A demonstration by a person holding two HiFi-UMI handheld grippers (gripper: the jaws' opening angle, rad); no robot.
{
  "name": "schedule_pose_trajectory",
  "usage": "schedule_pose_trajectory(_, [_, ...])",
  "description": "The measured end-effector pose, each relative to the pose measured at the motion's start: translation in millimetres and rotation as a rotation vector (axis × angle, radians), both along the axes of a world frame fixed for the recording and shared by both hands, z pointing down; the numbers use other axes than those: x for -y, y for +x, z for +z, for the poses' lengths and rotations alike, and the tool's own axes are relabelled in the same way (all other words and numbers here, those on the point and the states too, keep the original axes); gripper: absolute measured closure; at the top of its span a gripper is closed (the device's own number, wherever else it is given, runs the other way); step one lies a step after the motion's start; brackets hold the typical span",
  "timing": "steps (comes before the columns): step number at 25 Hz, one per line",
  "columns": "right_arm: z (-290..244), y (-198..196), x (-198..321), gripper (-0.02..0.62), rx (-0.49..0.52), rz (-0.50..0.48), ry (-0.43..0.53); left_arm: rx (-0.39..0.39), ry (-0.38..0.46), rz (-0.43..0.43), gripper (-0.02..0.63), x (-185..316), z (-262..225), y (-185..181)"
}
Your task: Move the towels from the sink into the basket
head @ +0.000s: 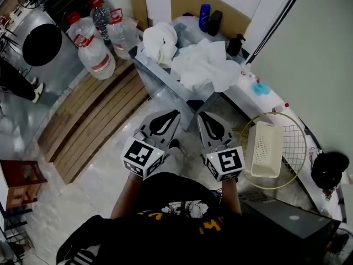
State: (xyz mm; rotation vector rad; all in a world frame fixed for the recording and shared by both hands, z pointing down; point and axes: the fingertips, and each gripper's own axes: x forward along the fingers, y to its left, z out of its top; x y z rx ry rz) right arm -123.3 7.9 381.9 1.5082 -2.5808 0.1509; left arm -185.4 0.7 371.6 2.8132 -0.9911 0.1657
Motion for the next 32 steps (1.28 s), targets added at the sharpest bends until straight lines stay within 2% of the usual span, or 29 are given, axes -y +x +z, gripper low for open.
schedule_pose_trajectory(7, [10,2,89,0.582,-0.008,0.032,-0.058,0.006,-0.019,0.034,0.583,79,4,-2])
schedule_pose_trajectory(8, [14,2,100,0.557,-0.024,0.028,-0.070,0.005,-0.020,0.038,0.584,90,4,-3])
schedule_pose_trajectory(9, [20,2,110,0.480,-0.045,0.019,-0.086,0.004,-0.021,0.042,0.583,100,5,-3])
schedule_pose_trajectory(10, [27,3,119,0.429,-0.071,0.011,-0.104,0.002,-0.023,0.045,0.583,109,6,-4])
schedule_pose_trajectory(15, [72,7,157,0.329,-0.245,-0.044,-0.197,0.007,-0.038,0.050,0.583,141,16,-8])
schedule_pose_trajectory(21, [136,18,192,0.295,-0.464,-0.218,-0.300,0.007,-0.076,0.034,0.584,154,29,-9])
schedule_pose_trajectory(24, [168,19,201,0.267,-0.614,-0.400,-0.372,0.012,-0.079,-0.001,0.583,161,31,-14])
schedule_pose_trajectory(28, [211,13,203,0.236,-0.923,-0.651,-0.444,0.014,-0.108,-0.075,0.583,160,36,-26])
schedule_pose_trajectory(30, [238,16,212,0.236,-1.094,-0.717,-0.446,0.014,-0.119,-0.116,0.584,158,39,-32])
schedule_pose_trajectory(32, [259,22,225,0.265,-1.205,-0.720,-0.441,0.011,-0.126,-0.150,0.583,155,39,-36])
